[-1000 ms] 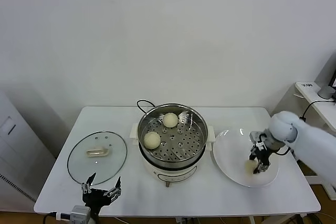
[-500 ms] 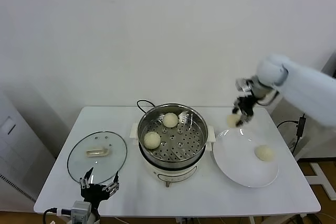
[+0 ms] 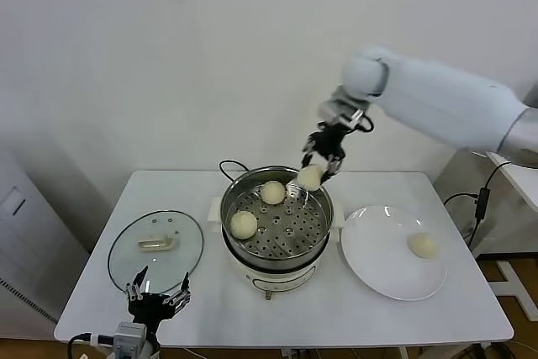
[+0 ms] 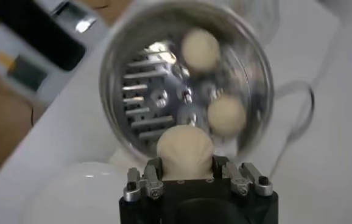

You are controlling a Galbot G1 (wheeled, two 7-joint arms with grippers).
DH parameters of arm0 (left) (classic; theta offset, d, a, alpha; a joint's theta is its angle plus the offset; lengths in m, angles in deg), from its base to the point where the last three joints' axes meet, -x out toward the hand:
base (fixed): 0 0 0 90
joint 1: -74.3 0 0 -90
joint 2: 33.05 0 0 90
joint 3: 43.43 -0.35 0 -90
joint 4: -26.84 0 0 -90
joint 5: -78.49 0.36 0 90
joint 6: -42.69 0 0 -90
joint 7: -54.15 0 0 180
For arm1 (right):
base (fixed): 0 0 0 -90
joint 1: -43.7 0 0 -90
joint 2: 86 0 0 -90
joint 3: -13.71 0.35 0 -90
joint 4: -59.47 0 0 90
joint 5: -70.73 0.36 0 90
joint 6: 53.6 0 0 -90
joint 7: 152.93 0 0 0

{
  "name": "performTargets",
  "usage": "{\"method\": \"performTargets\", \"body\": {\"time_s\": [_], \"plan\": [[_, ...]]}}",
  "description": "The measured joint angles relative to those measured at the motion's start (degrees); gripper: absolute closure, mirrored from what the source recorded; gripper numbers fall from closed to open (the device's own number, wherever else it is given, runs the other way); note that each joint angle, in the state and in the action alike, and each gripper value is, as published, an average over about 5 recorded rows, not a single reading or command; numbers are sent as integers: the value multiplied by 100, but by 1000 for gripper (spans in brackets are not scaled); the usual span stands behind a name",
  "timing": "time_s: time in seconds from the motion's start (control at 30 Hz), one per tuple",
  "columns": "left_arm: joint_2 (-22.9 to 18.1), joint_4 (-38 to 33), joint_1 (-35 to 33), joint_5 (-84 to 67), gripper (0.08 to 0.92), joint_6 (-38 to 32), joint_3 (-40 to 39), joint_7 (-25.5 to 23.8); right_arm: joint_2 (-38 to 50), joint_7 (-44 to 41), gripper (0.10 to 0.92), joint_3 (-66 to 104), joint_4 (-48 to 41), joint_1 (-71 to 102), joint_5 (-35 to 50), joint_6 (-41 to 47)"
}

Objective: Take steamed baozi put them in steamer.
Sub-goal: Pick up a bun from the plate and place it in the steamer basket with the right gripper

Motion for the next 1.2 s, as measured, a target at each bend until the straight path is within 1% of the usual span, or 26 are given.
{"method": "performTargets", "body": {"time_s": [0.2,0.47,0.77,0.93,1.07,1.13,1.2], "plan": [[0,-39,3,-11,177,-7,-13,6,-299,302,525,-23,585,222,-1000,-943],[0,-89,-22,-27,177,-6,-23,8,-456,469,525,-69,1108,555,-1937,-1565],[0,-98,-28,-27,177,-6,-29,11,-558,612,523,-87,1335,842,-2509,-1837],[0,-92,-25,-25,177,-5,-46,7,-567,718,477,-59,1380,966,-2750,-1879],[0,-86,-19,-17,177,1,-59,0,-544,784,465,-43,1435,1020,-2869,-1873],[0,-83,-19,-9,177,5,-69,-3,-520,808,445,-55,1479,1029,-2894,-1842],[0,-76,-19,0,177,8,-75,-6,-485,826,400,-76,1535,1024,-2897,-1779]]}}
